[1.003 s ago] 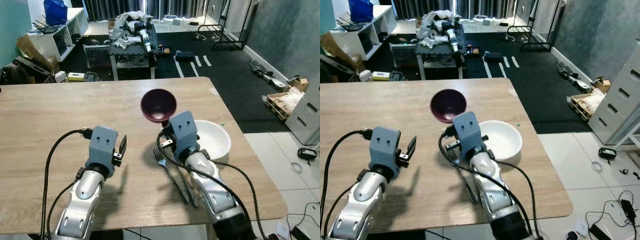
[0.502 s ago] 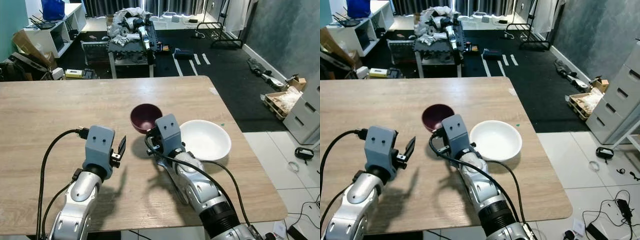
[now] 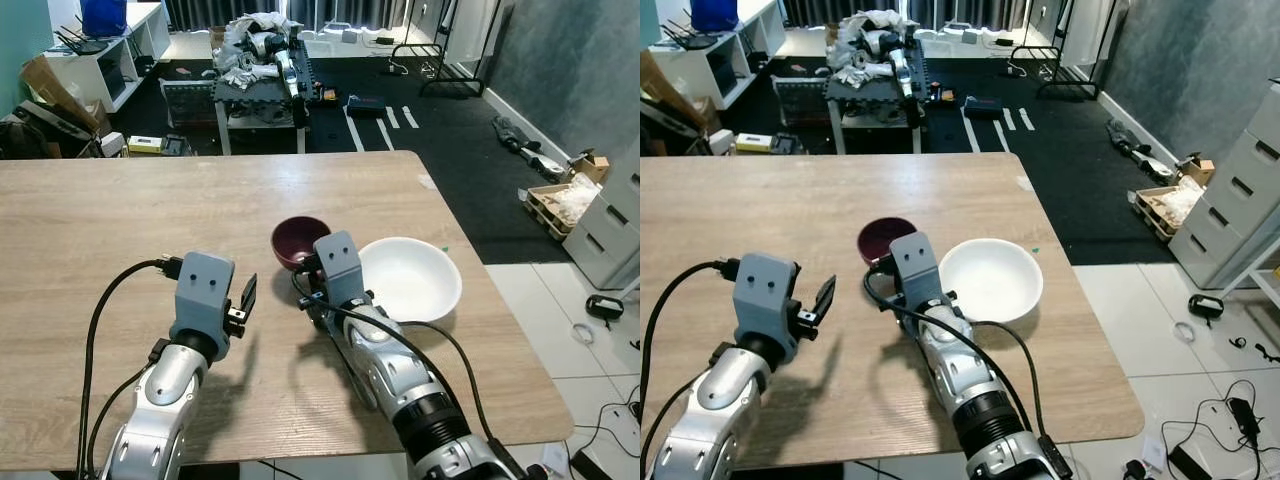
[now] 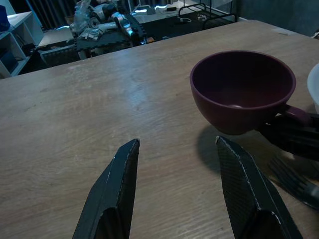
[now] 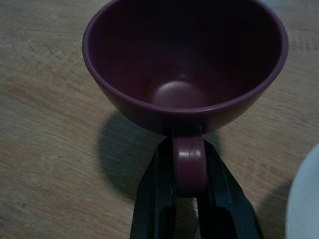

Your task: Setting the table

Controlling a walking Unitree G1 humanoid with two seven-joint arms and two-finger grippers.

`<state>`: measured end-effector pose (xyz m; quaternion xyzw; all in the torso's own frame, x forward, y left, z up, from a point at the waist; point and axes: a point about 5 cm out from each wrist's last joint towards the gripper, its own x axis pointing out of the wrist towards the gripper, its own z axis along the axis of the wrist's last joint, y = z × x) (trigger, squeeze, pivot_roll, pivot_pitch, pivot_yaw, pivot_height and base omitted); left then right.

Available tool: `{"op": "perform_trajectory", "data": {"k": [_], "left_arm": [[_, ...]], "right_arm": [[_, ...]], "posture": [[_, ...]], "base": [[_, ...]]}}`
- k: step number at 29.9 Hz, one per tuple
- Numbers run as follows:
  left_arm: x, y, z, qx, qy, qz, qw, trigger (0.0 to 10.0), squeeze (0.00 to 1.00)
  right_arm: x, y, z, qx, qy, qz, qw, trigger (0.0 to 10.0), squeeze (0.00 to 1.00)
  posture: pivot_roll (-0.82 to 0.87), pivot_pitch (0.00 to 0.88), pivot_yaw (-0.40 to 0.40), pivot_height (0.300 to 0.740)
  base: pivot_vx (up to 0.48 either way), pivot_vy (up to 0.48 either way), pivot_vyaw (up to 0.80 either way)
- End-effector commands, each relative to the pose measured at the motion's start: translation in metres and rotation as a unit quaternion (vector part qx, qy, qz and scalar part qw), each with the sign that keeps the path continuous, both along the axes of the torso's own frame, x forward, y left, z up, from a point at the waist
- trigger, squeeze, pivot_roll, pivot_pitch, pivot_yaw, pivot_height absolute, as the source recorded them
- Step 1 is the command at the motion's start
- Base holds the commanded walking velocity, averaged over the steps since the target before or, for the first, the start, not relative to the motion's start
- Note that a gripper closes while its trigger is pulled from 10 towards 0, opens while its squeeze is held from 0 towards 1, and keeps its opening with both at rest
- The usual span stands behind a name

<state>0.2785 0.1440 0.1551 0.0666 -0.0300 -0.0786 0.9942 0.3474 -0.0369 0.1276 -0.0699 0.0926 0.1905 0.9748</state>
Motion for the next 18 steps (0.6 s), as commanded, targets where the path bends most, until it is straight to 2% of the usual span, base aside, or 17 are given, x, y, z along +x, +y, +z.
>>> {"op": "perform_trajectory", "data": {"k": [1, 13, 14, 15, 17, 18], "left_arm": [[-0.004, 0.001, -0.005, 0.002, 0.012, 0.003, 1.000, 10.0, 0.00], [-0.004, -0.001, -0.006, 0.000, 0.016, 0.000, 1.000, 10.0, 0.00], [-0.004, -0.002, -0.006, 0.001, 0.016, -0.001, 1.000, 10.0, 0.00], [-0.004, -0.001, -0.006, 0.001, 0.017, -0.001, 1.000, 10.0, 0.00], [-0.004, -0.001, -0.006, 0.001, 0.017, -0.001, 1.000, 10.0, 0.00], [-0.004, -0.001, -0.006, 0.001, 0.017, -0.001, 1.000, 10.0, 0.00]], "right_arm": [[0.002, -0.002, 0.000, -0.002, -0.002, -0.005, 1.000, 10.0, 0.00], [0.002, -0.012, 0.005, 0.001, -0.012, -0.011, 1.000, 10.0, 0.00], [0.002, -0.013, 0.005, 0.002, -0.014, -0.012, 1.000, 10.0, 0.04], [0.002, -0.013, 0.006, 0.002, -0.016, -0.013, 1.000, 10.0, 0.15], [0.001, -0.014, 0.007, 0.003, -0.017, -0.014, 1.000, 10.0, 0.15], [0.001, -0.015, 0.007, 0.003, -0.019, -0.014, 1.000, 10.0, 0.34]], "posture": [[0.09, 0.000, 0.050, 0.740], [0.07, 0.001, 0.057, 0.740], [0.07, 0.001, 0.057, 0.740], [0.07, 0.002, 0.059, 0.740], [0.07, 0.002, 0.059, 0.740], [0.07, 0.002, 0.060, 0.740]], "base": [[0.000, 0.000, 0.00], [0.000, 0.000, 0.00], [0.000, 0.000, 0.00], [0.000, 0.000, 0.00], [0.000, 0.000, 0.00], [0.000, 0.000, 0.00]]}}
